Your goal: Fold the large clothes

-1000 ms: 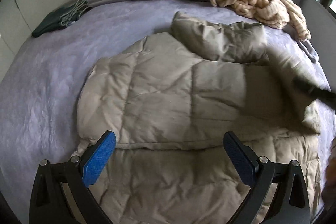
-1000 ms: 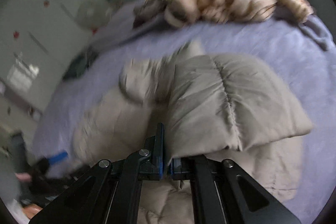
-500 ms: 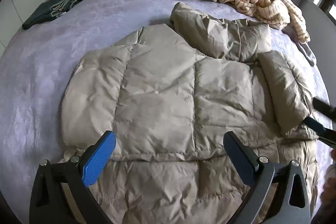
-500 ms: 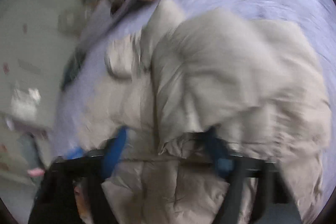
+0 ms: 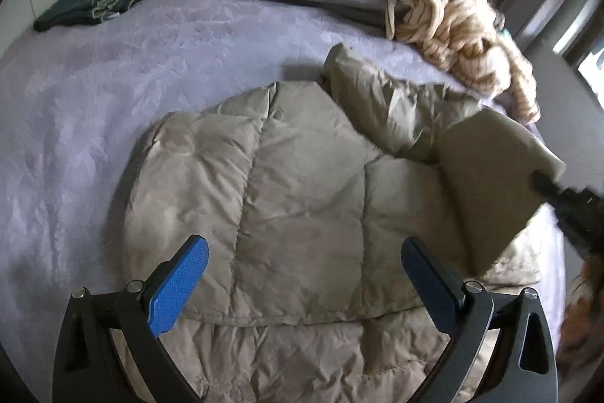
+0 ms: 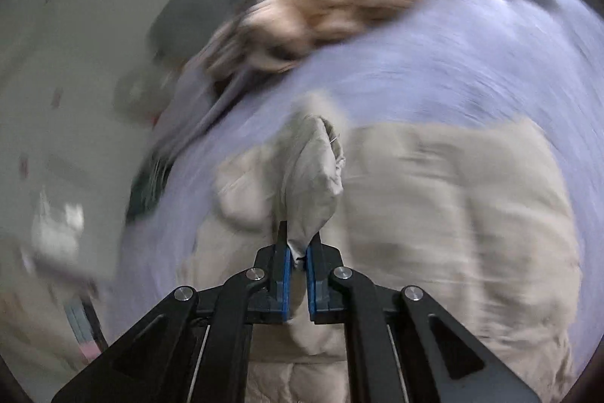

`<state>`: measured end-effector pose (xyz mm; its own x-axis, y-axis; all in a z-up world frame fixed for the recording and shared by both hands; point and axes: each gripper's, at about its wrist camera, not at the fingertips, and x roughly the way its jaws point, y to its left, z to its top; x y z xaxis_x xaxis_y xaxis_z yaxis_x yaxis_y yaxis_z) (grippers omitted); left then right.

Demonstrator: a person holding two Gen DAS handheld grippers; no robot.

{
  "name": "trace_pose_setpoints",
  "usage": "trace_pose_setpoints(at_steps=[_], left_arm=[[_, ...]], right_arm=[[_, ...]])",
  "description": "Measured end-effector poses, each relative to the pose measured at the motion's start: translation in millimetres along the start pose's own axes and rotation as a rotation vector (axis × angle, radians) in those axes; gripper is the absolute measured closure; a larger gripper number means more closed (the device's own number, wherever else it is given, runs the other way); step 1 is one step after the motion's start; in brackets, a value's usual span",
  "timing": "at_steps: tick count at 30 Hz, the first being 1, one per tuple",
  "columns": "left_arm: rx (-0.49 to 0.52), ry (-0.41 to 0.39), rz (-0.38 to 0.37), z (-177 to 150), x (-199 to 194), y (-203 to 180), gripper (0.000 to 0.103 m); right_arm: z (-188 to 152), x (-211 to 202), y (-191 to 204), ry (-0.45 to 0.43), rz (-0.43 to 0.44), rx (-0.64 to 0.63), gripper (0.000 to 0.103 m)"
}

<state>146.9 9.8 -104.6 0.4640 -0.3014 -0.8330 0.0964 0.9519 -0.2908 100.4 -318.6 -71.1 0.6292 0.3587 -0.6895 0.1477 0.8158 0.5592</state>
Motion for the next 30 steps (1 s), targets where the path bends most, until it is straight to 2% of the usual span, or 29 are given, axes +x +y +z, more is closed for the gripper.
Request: trace_pose_setpoints(at_steps=[4, 6, 9, 11, 13, 15, 16, 18, 21, 23, 24, 25, 26, 27, 29, 30], left_arm=[[-0.054, 0.000, -0.124, 6, -5, 15, 0.001], [-0.072, 0.022, -0.185, 8, -4, 19, 0.001], [-0.084, 0.055, -0.261, 10, 4, 18, 0.001], [-0.076, 0.072, -0.289, 10, 8, 14, 0.001], [-0.061, 0.102, -0.331, 10, 16, 7, 0.001], [-0.051, 0.132, -0.345, 9, 28, 2, 0.001], [-0.050, 0.148, -0.342, 9, 36, -1, 0.001], [-0.055, 0.167, -0.338, 10, 48, -5, 0.001], [-0.063, 0.172, -0.338, 17, 63, -14, 0.001], [-0.074, 0.172, -0.349, 23, 72, -24, 0.011], [-0.072, 0.183, -0.353, 24, 77, -27, 0.036], [-0.067, 0.216, -0.357, 27, 85, -33, 0.074], [-0.065, 0.241, -0.350, 27, 91, -36, 0.089], [-0.068, 0.246, -0.341, 26, 93, -39, 0.092], [-0.060, 0.203, -0.326, 24, 83, -44, 0.092], [-0.049, 0.181, -0.322, 21, 75, -45, 0.092]], right_arm=[[-33, 35, 65, 0.106, -0.024, -0.264, 0.096], [-54, 57, 84, 0.178, -0.040, -0.338, 0.096], [-83, 82, 88, 0.301, -0.066, -0.364, 0.092], [-93, 84, 80, 0.350, -0.071, -0.329, 0.086], [-98, 75, 65, 0.358, -0.078, -0.263, 0.077], [-98, 59, 45, 0.340, -0.083, -0.194, 0.054], [-97, 44, 27, 0.317, -0.093, -0.134, 0.050], [-97, 20, -7, 0.281, -0.104, -0.028, 0.049], [-92, -16, -73, 0.214, -0.103, 0.202, 0.049], [-90, -36, -118, 0.150, -0.088, 0.369, 0.049], [-89, -43, -138, 0.117, -0.074, 0.446, 0.049], [-87, -49, -158, 0.071, -0.052, 0.526, 0.049], [-85, -54, -171, 0.035, -0.037, 0.579, 0.050], [-83, -55, -181, 0.011, -0.031, 0.612, 0.064], [-70, -58, -196, -0.005, -0.073, 0.626, 0.096], [-62, -59, -197, -0.006, -0.095, 0.597, 0.096]])
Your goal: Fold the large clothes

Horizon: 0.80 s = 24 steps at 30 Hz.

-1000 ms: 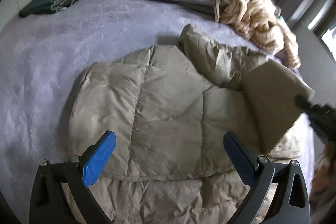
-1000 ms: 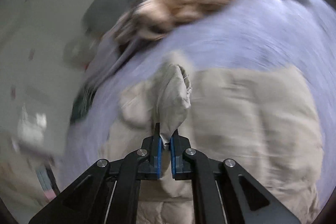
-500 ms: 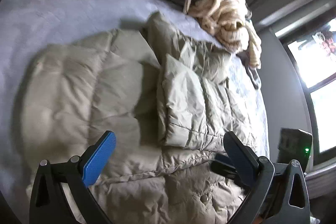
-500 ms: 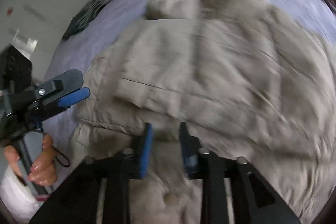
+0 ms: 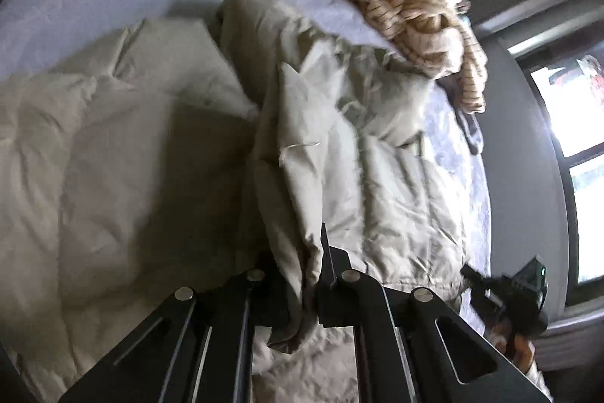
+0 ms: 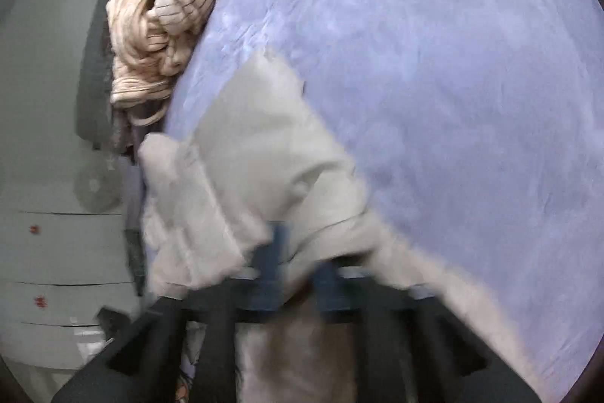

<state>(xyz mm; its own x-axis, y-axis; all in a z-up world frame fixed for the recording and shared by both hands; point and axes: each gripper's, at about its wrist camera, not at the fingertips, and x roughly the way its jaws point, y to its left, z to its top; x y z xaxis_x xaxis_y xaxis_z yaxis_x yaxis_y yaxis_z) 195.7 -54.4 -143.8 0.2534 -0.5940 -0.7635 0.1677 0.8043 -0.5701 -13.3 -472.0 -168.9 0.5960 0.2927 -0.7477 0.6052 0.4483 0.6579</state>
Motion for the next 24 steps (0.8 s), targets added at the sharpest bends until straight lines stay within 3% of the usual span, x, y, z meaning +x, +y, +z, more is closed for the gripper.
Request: trace_pose_setpoints(at_steps=[2, 5, 8, 11, 12, 14, 15, 16, 17, 18, 20, 22, 23, 24], left_arm=[[0.043, -0.033, 0.054, -15, -15, -2, 0.092], [0.063, -0.007, 0.128, -33, -14, 8, 0.092], [0.063, 0.006, 0.153, -38, -3, 18, 0.092], [0.085, -0.008, 0.209, -39, -1, 17, 0.087], [0.086, -0.015, 0.232, -39, -4, 16, 0.082], [0.109, -0.052, 0.348, -40, -18, 13, 0.058], [0.119, -0.076, 0.394, -39, -23, 10, 0.041], [0.133, -0.118, 0.449, -40, -35, 10, 0.040], [0.142, -0.135, 0.462, -40, -43, 9, 0.040], [0.144, -0.140, 0.444, -38, -53, 10, 0.041], [0.134, -0.154, 0.407, -34, -65, 10, 0.050], [0.146, -0.146, 0.371, -29, -65, 1, 0.068], [0.160, -0.140, 0.350, -27, -62, -6, 0.068], [0.171, -0.139, 0.332, -27, -60, -11, 0.068]], right_arm=[[7, -7, 12, -0.003, -0.002, -0.096, 0.097], [3, -8, 32, 0.026, -0.027, -0.233, 0.097], [-7, 9, 27, 0.070, -0.099, -0.279, 0.097], [-4, 30, 18, 0.083, -0.115, -0.259, 0.097], [-4, 32, 16, 0.084, -0.117, -0.249, 0.097], [-2, 31, 18, 0.091, -0.120, -0.238, 0.096], [-2, 28, 21, 0.105, -0.129, -0.257, 0.093], [-4, 25, 27, 0.127, -0.145, -0.287, 0.088], [-6, 21, 32, 0.156, -0.163, -0.319, 0.078], [-8, 16, 37, 0.174, -0.177, -0.347, 0.076], [-16, -9, 47, 0.155, -0.159, -0.434, 0.076], [-15, -28, 55, 0.081, -0.156, -0.495, 0.076], [-9, -34, 58, 0.040, -0.164, -0.509, 0.077], [-1, -36, 59, 0.017, -0.167, -0.500, 0.089]])
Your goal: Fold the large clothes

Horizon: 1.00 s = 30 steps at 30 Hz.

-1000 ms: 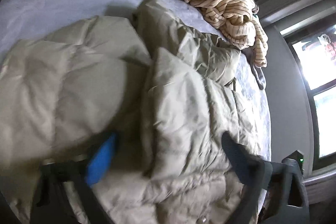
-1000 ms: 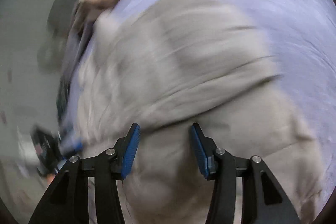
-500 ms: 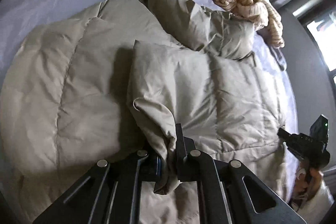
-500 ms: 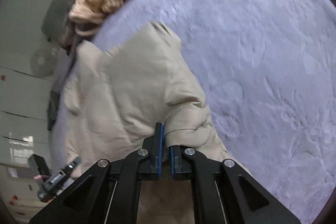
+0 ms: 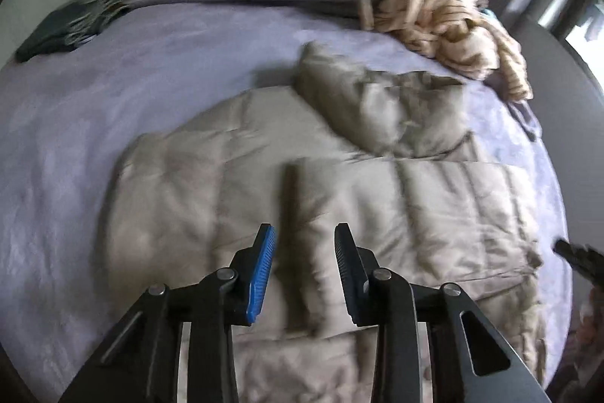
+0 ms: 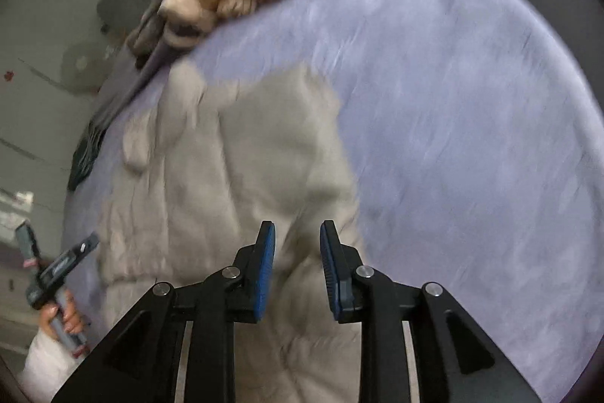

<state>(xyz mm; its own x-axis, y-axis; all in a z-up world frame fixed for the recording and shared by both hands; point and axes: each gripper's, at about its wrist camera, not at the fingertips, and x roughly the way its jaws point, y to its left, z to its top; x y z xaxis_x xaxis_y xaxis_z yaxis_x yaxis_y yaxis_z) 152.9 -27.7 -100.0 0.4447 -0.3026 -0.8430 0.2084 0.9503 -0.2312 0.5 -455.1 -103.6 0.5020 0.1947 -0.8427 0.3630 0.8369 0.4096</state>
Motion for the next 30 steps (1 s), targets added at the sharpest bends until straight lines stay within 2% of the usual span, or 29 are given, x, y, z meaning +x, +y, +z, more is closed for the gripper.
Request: trace_pose_setpoints(at_steps=[1, 3, 6, 7, 10, 11, 15, 19, 23, 26, 27, 30], left_arm=[[0.016, 0.000, -0.023, 2, 3, -10, 0.068], [0.048, 0.007, -0.018, 2, 12, -29, 0.068], [0.086, 0.025, 0.130, -2, 41, -36, 0.068], [0.075, 0.048, 0.159, -4, 55, -30, 0.068], [0.006, 0.062, 0.105, -6, 73, -11, 0.068], [0.014, 0.061, 0.103, -6, 75, -10, 0.067], [0.045, 0.057, 0.116, -4, 80, -14, 0.067], [0.048, 0.053, 0.122, -6, 80, -17, 0.067], [0.047, 0.052, 0.127, -8, 80, -18, 0.067], [0.052, 0.053, 0.142, -9, 80, -22, 0.067], [0.052, 0.054, 0.146, -9, 79, -23, 0.067], [0.048, 0.065, 0.184, -6, 69, -25, 0.067]], right_arm=[[9, 2, -4, -0.015, 0.003, 0.025, 0.097], [24, 10, -11, -0.025, 0.033, 0.068, 0.099], [45, 35, 7, -0.012, 0.061, 0.028, 0.099], [48, 43, 12, 0.000, 0.052, -0.007, 0.099], [50, 70, 16, 0.031, -0.025, -0.057, 0.099], [49, 79, 11, 0.040, -0.042, -0.051, 0.103], [50, 104, -2, 0.033, -0.066, -0.021, 0.103], [45, 87, 4, 0.015, -0.115, -0.041, 0.103], [19, 53, 20, -0.026, -0.195, -0.179, 0.102], [-7, 41, 20, -0.017, -0.258, -0.257, 0.102], [-11, 40, 19, -0.015, -0.276, -0.270, 0.098], [-21, 31, 7, 0.001, -0.303, -0.237, 0.098]])
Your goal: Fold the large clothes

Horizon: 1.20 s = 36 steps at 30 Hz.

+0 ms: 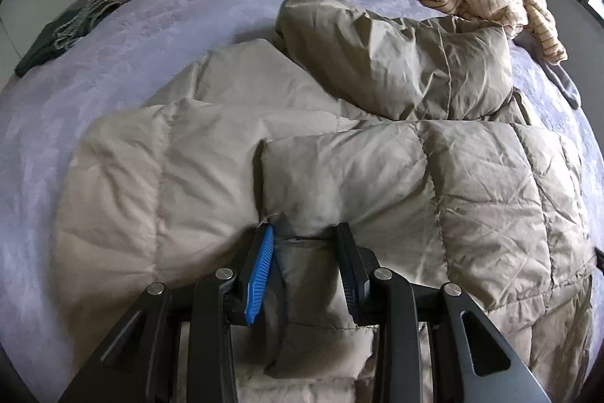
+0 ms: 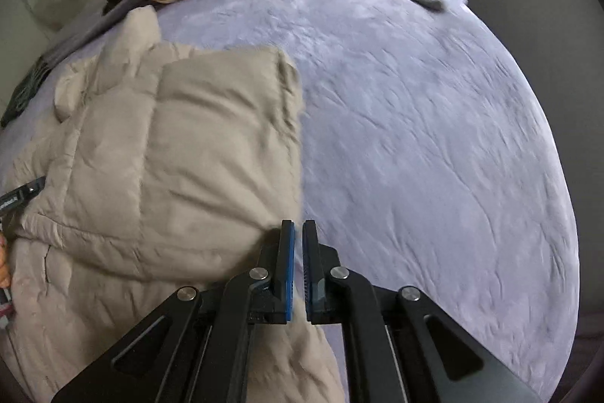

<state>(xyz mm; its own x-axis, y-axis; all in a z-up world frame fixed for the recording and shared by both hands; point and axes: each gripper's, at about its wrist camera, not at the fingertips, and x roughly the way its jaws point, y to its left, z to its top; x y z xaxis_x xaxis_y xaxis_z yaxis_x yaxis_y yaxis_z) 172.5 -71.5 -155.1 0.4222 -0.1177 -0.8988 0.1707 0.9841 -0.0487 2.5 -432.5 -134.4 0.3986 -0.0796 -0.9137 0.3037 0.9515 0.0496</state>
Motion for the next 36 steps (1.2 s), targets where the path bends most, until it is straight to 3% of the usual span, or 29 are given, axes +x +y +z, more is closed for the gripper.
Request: trace_pose_setpoints(at_steps=[6, 14, 17, 18, 19, 20, 21, 27, 28, 33, 36], left_arm=[[-0.008, 0.037, 0.021, -17, -38, 7, 0.067], [-0.008, 0.114, 0.031, -62, -88, -3, 0.067], [0.000, 0.134, 0.031, -77, -102, -9, 0.067], [0.003, 0.143, 0.032, -81, -107, -11, 0.049], [0.000, 0.142, 0.036, -86, -113, -12, 0.021], [-0.006, 0.123, 0.041, -90, -121, -13, 0.014], [-0.009, 0.100, 0.047, -93, -129, -14, 0.012], [0.000, 0.136, 0.077, -118, -147, -25, 0.012], [-0.001, 0.141, 0.091, -123, -150, -27, 0.000], [-0.048, 0.162, 0.086, -148, -162, -37, 0.000], [-0.070, 0.173, 0.090, -165, -170, -44, 0.000]], right_arm=[[-12, -23, -22, 0.074, 0.081, 0.143, 0.098], [-42, -47, -5, 0.163, 0.194, 0.190, 0.098], [-52, -54, 3, 0.206, 0.225, 0.191, 0.092], [-58, -57, 7, 0.224, 0.236, 0.186, 0.082], [-60, -59, 9, 0.232, 0.241, 0.181, 0.075], [-64, -62, 12, 0.240, 0.246, 0.175, 0.063], [-68, -65, 14, 0.243, 0.250, 0.171, 0.057], [-82, -77, 16, 0.279, 0.287, 0.150, 0.054], [-84, -78, 16, 0.283, 0.290, 0.147, 0.052], [-92, -87, 14, 0.288, 0.327, 0.125, 0.031], [-98, -90, 12, 0.294, 0.352, 0.114, 0.028]])
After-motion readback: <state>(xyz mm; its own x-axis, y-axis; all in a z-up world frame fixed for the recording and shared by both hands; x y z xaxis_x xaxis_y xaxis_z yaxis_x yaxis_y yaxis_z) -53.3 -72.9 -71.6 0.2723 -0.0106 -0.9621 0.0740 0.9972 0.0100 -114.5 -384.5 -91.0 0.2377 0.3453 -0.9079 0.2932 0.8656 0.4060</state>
